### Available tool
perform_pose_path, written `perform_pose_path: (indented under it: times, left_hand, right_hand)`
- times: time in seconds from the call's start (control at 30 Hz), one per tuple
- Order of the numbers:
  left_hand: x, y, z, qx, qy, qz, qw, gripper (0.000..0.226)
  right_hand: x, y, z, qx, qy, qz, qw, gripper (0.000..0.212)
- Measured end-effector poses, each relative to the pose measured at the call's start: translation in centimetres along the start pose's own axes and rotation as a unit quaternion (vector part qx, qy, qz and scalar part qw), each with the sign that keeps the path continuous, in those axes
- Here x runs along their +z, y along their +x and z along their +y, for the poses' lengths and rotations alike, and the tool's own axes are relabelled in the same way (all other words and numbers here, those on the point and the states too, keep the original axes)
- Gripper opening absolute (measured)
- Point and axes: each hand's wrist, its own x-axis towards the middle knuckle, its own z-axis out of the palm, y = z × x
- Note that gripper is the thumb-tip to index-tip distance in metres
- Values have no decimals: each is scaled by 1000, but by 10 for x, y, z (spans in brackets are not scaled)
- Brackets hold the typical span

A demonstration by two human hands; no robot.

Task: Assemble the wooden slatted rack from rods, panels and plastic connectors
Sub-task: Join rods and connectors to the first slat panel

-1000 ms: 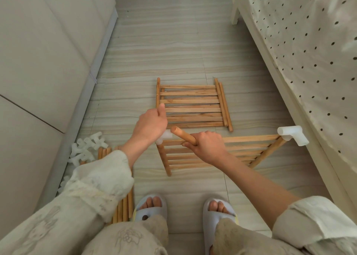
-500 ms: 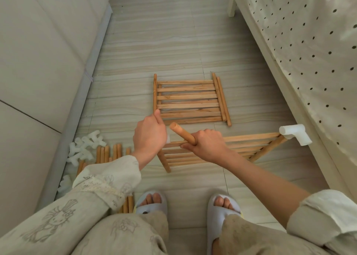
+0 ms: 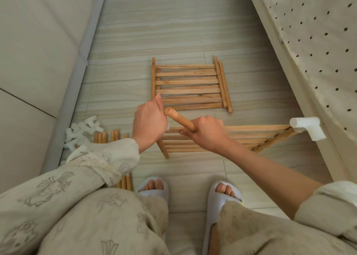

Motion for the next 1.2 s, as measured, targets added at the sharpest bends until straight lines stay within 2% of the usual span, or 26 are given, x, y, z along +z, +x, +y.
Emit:
perform_pose_path:
  times: [0.13,0.23,0.33,0.43,0.6,0.7,0.9,1.2]
  left_hand:
    - [0,0,6,9,25,9,1000,27]
    - [1,0,3,6,-31,10,999,23]
    - [-1,4,1,6,-46,-7,999,40]
    - [-3,1,5,-30,-115,-8,993,51]
    - [-6,10,9,-96,-221,-19,970,48]
    - [-5,1,4,-128,-250,18,960,38]
    - [3,-9,1,-90,-185,37,978,31]
    - [-7,1,-14,-3,-171,-79,982,32]
  right_hand:
    - [-4,2,2,-11,24,-5,1000,30]
    - [-3,0,3,-30,-4,11,999,33]
    - [-2,0,3,-45,-26,14,999,34]
    - [0,1,5,-62,-51,12,997,36]
    - [0,6,7,-64,-63,20,996,35]
    - [1,9,5,-64,-66,23,995,36]
    - [0,17,6,-54,-67,23,996,37]
    - [3,16,10,-64,-86,27,994,39]
